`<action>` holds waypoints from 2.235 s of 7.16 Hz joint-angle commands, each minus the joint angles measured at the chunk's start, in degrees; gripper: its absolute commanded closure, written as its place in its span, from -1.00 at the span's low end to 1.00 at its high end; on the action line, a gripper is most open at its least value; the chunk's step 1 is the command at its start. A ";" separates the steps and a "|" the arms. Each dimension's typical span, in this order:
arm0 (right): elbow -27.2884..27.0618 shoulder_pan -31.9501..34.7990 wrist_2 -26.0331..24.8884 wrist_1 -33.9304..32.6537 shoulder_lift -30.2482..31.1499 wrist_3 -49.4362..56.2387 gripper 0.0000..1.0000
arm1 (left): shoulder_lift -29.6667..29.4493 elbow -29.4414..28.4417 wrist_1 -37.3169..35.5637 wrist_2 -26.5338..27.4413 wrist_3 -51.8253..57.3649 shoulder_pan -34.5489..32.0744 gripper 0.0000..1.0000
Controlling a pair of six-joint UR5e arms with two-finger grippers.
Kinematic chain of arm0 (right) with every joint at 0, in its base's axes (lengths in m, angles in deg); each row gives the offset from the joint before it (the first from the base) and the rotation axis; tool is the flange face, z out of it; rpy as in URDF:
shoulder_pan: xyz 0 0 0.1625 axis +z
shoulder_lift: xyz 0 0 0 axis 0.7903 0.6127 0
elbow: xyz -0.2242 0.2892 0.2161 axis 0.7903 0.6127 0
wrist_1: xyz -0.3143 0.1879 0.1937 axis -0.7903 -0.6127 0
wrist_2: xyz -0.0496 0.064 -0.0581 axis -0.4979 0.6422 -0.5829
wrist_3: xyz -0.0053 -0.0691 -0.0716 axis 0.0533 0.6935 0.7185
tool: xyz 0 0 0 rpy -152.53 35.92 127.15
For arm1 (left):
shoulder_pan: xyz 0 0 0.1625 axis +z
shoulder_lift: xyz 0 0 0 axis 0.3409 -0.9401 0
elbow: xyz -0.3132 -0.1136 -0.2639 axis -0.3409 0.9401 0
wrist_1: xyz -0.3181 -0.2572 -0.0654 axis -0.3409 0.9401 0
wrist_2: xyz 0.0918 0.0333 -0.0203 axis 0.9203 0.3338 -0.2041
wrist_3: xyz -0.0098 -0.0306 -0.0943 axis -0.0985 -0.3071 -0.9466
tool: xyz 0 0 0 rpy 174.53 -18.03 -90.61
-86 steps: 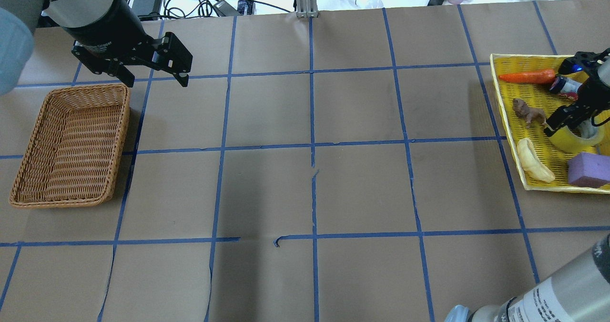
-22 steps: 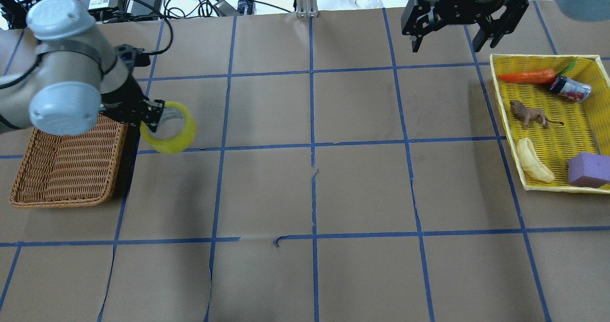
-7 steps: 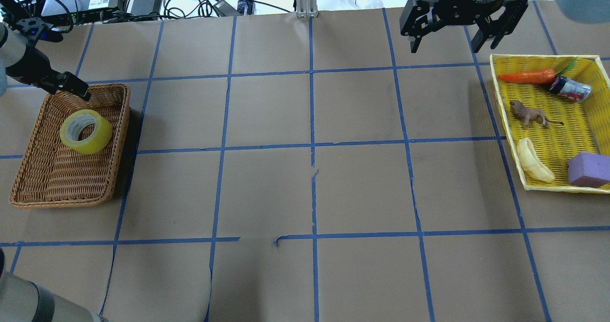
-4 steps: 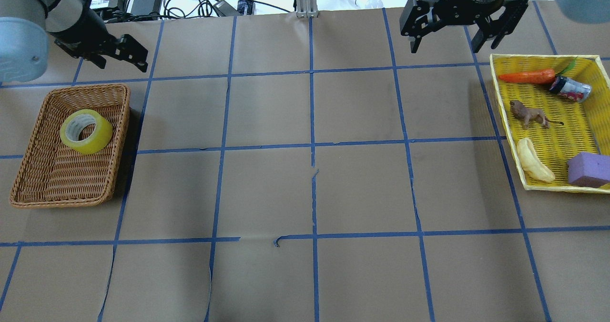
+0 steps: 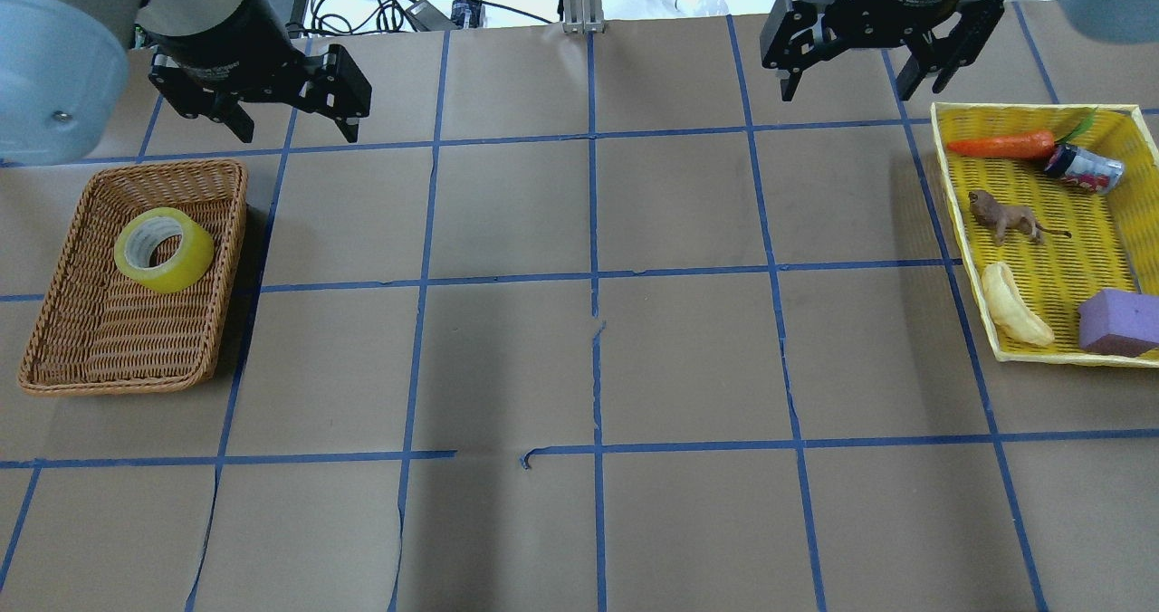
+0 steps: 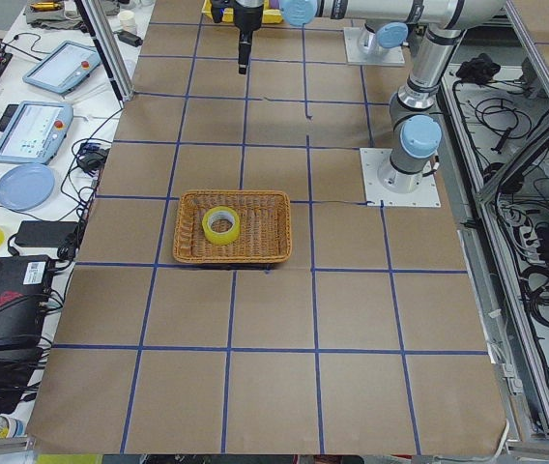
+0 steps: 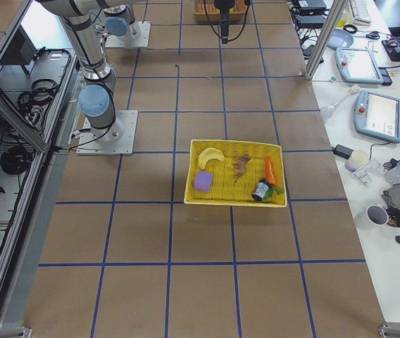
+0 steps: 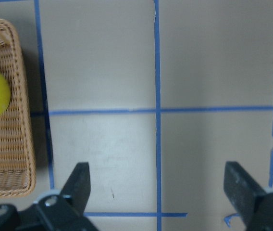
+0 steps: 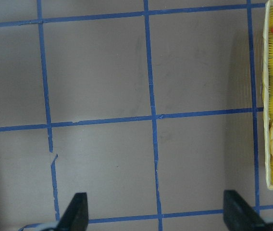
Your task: Transfer tape with both arms
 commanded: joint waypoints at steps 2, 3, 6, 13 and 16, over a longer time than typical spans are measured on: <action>0.00 0.00 0.09 -0.06 -0.06 0.00 -1.00 | 1.64 -2.28 3.03 0.06 -0.99 -0.50 -1.00; 0.00 0.00 0.00 -0.06 0.03 0.00 -1.00 | 2.34 -2.81 6.25 -0.38 -1.08 0.02 -1.00; 0.00 0.00 0.00 0.03 -0.06 0.00 -1.00 | 2.08 -2.72 7.07 -2.23 -0.90 0.29 -1.00; -0.27 0.00 -0.09 0.38 0.64 0.00 -1.00 | 2.18 -2.19 8.83 -2.66 -0.73 0.12 -1.00; -0.27 0.00 -0.17 0.38 0.64 0.00 -1.00 | 2.26 -2.81 8.83 -2.67 -0.64 0.29 -1.00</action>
